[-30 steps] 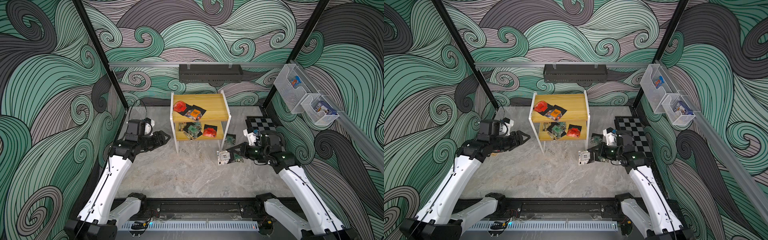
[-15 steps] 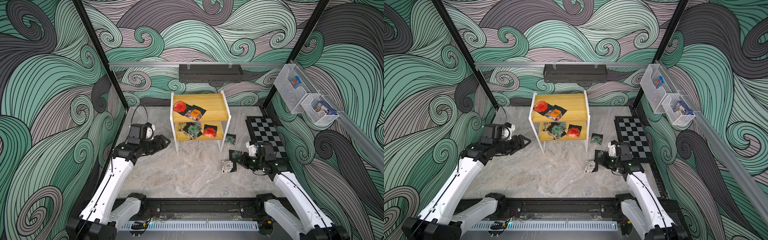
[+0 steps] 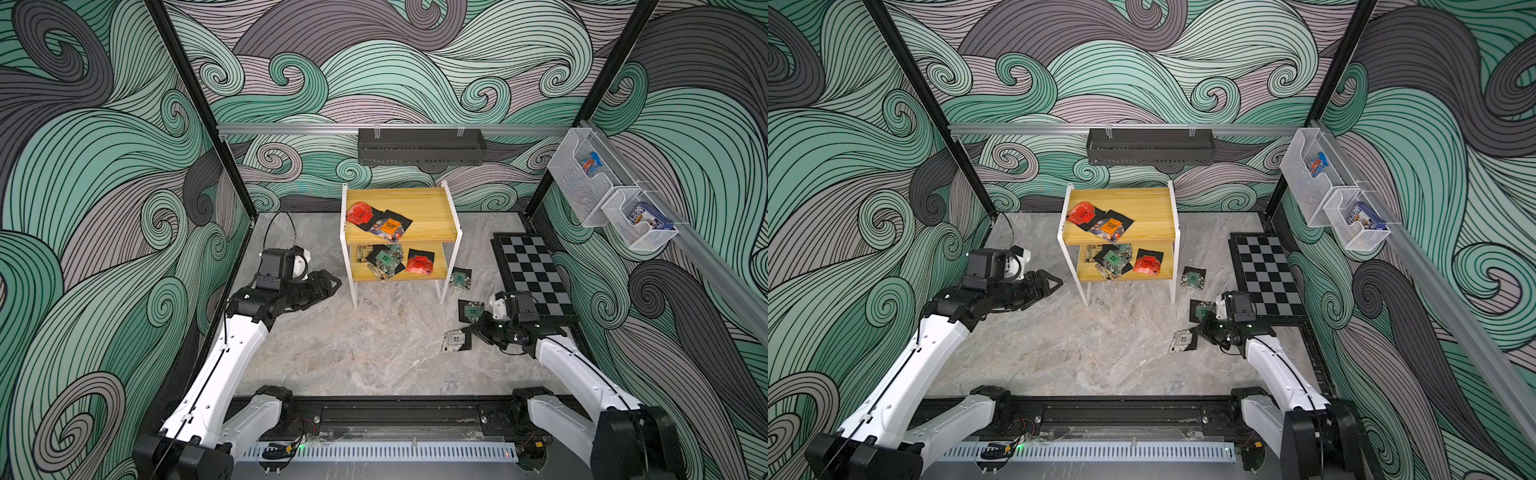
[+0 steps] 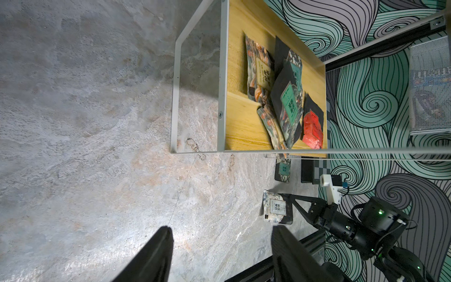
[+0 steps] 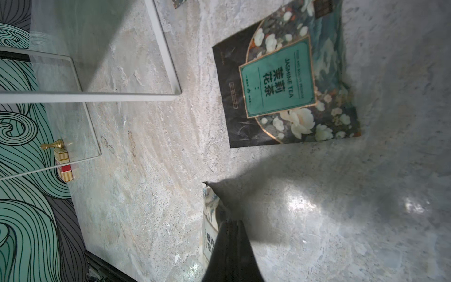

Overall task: Remove the tea bags from the shelf
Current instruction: Place the tea bag at the center of the board.

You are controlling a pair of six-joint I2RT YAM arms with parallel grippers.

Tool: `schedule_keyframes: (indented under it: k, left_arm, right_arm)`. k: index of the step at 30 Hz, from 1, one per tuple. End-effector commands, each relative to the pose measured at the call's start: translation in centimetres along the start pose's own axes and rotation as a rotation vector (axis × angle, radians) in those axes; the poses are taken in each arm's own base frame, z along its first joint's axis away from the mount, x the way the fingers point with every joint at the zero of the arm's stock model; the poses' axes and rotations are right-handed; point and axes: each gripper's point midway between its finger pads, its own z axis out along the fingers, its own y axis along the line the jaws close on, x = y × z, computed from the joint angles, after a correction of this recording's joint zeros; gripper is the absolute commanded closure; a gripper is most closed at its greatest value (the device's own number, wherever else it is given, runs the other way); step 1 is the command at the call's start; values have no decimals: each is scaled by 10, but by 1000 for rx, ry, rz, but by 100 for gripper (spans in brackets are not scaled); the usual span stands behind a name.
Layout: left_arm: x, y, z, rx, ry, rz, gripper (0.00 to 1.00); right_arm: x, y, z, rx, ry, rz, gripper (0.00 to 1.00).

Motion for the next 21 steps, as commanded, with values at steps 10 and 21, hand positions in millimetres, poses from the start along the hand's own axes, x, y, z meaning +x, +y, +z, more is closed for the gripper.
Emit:
schedule_keyframes:
  k: [10, 21]
  left_arm:
    - [-4, -1, 2, 3, -15, 2, 33]
    - [-7, 0, 4, 0, -28, 2, 33]
  right_arm:
    - [-5, -7, 17, 10, -2, -1, 100]
    - [-2, -7, 18, 19, 17, -25, 80]
